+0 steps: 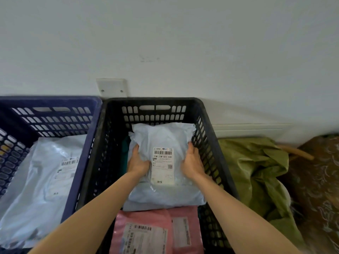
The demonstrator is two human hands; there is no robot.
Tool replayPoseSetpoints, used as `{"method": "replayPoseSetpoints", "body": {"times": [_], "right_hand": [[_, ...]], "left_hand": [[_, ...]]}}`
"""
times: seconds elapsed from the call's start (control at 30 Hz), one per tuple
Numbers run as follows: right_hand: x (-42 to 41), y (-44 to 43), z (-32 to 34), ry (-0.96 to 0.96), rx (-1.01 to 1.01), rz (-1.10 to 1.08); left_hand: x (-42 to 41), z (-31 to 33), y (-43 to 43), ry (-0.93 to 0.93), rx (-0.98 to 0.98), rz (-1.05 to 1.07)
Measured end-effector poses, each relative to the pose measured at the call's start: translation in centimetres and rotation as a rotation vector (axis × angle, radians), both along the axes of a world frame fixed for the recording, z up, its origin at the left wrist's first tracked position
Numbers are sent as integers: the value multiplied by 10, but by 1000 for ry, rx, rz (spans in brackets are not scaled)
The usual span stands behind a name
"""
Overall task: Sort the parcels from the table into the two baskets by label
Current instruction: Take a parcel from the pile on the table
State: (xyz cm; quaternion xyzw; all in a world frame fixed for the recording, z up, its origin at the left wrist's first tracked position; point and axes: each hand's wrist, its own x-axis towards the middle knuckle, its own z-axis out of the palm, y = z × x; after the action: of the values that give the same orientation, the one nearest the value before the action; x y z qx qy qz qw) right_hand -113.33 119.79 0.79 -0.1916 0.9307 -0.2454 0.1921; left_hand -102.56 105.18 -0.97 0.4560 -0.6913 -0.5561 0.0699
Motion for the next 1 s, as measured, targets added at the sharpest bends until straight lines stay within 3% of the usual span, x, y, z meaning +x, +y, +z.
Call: {"method": "replayPoseSetpoints", "body": {"times": [0.07, 0.13, 0.2, 0.3, 0.43, 1.0], "right_hand": [[1, -3, -3, 75, -7, -16], [2, -8, -5, 249, -10, 21], [3, -12, -9, 412, -12, 168], [5, -16, -19, 457, 77, 422], [-1, -18, -41, 346, 138, 478], [-12, -22, -76, 280, 218, 436]], "left_hand": [[1, -4, 4, -44, -26, 12], [3, 2, 16, -104, -172, 53], [5, 2, 22, -112, -532, 21], [5, -19, 19, -167, -936, -354], [1, -46, 13, -326, -1015, -560], [-7, -79, 10, -419, -973, -538]]}}
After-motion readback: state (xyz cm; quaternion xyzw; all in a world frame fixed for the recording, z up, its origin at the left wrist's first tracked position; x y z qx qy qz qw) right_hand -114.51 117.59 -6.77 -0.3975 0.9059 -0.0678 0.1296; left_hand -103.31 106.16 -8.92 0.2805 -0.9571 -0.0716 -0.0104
